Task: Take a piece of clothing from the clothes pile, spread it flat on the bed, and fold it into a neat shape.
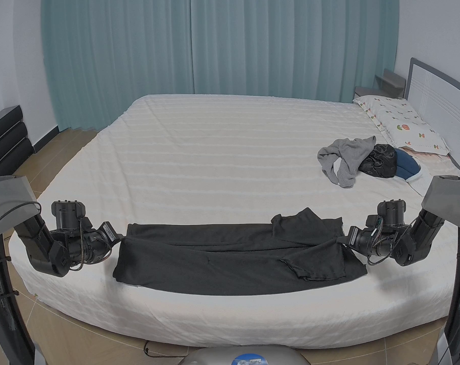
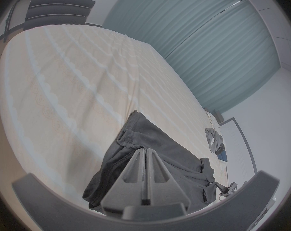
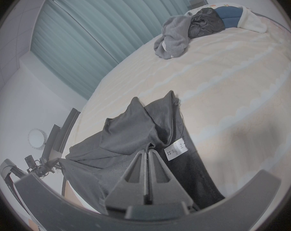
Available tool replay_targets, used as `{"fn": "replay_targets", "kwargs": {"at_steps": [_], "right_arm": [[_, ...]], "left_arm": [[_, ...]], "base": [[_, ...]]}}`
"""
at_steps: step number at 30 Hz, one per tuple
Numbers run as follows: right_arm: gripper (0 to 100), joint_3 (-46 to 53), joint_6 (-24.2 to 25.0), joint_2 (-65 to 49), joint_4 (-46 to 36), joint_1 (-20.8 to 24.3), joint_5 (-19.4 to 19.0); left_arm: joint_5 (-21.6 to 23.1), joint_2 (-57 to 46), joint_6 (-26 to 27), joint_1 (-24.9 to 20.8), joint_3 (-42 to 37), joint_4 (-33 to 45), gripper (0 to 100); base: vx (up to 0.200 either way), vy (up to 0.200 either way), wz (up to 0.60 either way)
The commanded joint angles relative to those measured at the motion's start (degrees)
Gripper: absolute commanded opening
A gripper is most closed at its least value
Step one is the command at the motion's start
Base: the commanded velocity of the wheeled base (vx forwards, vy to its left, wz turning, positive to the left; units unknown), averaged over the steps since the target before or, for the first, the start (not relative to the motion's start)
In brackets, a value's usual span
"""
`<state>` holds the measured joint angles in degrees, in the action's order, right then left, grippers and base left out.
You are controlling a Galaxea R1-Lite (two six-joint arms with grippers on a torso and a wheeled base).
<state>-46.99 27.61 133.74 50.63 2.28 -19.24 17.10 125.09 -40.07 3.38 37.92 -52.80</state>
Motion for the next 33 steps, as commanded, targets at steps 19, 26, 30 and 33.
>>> {"fn": "replay_targets", "kwargs": {"at_steps": [19, 26, 30, 33], "right_arm": [[0, -0.03, 3.5, -1.99, 1.58, -1.31, -0.89], [0, -1.26, 3.5, -0.06, 1.4, -0.96, -0.71], [0, -1.61, 3.5, 0.64, 1.4, -0.87, -0.71], [0, -1.78, 3.5, 0.91, 1.23, -0.87, -0.8]], "left_arm": [[-0.05, 1.74, 0.17, 1.37, 1.63, 1.82, 0], [0.04, 4.2, 0.17, 1.37, 2.5, 1.82, 0], [-0.05, 5.43, 0.17, 1.37, 3.56, 2.52, 0], [0.04, 5.96, 0.17, 1.37, 4.61, 3.67, 0]], "base": [[0.0, 0.0, 0.0], [0.0, 0.0, 0.0], [0.0, 0.0, 0.0], [0.0, 0.0, 0.0]]}}
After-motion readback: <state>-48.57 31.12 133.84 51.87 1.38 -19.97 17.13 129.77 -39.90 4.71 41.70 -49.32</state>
